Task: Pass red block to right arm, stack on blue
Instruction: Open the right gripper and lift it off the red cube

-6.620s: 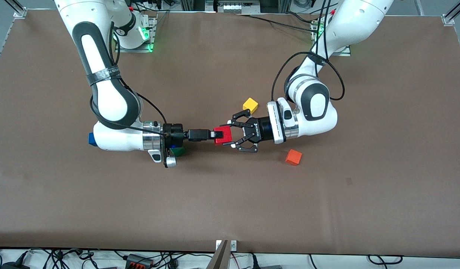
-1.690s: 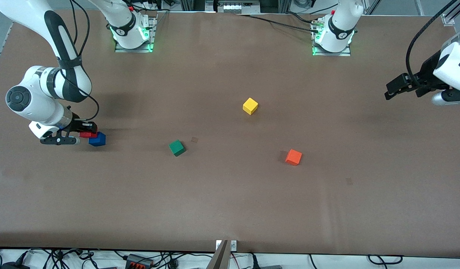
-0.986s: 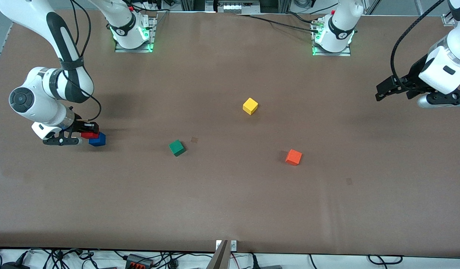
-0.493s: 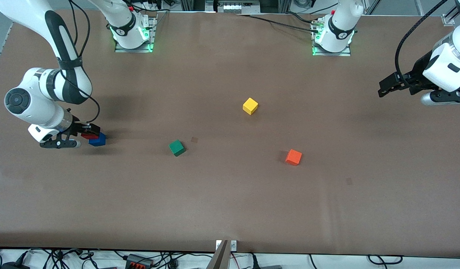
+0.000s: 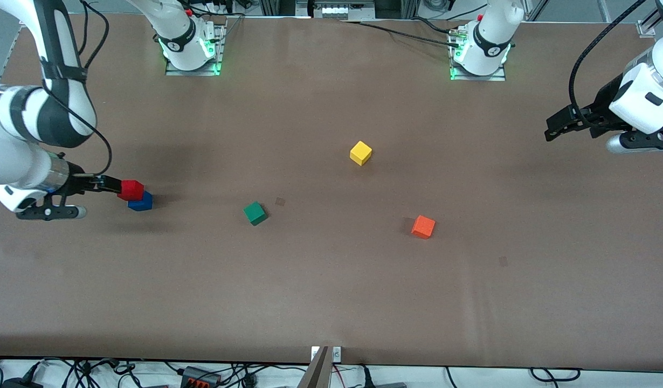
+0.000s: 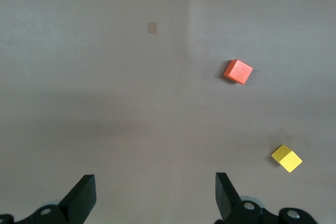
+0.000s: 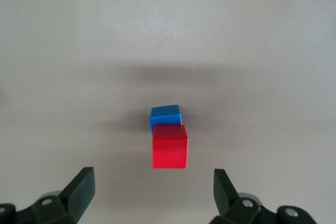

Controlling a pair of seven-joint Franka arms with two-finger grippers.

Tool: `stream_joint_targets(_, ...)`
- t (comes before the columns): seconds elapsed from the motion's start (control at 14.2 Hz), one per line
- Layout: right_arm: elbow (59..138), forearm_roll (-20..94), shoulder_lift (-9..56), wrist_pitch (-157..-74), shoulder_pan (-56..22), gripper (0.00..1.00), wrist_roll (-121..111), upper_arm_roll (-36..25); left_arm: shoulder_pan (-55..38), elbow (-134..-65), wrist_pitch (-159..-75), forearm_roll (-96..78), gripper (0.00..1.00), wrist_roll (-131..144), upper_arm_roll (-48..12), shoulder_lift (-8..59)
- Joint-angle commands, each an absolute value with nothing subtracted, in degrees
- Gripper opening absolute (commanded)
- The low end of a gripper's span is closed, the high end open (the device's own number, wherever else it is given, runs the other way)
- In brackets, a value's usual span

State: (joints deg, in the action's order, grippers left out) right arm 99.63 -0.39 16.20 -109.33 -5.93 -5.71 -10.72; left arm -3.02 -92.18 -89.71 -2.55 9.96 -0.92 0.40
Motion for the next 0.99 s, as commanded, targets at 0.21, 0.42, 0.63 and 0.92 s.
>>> stream_joint_targets(0.21, 87.12, -1.05, 15.91, -97.13, -6.06, 1.0, -1.22, -10.81, -2.82, -89.91, -87.98, -1.67, 1.0, 10.37, -1.14, 1.41)
stream_joint_targets(0.42, 81.67, -0.7, 15.82, -92.91, -5.54, 1.0, -1.41, -10.99, -3.08, -90.0, -87.89, -1.58, 1.0, 10.9, -1.23, 1.41)
stream_joint_targets(0.63, 78.76, -0.7, 15.82, -91.41, -5.37, 1.0, -0.97, -11.34, -2.9, -89.91, -87.8, -1.67, 1.0, 10.55, -1.23, 1.41)
stream_joint_targets(0.92, 77.26, 0.44, 15.82, -91.49, -5.45, 1.0, -0.97, -12.74, -3.25, -90.0, -86.84, -1.76, 1.0, 10.38, -1.23, 1.23)
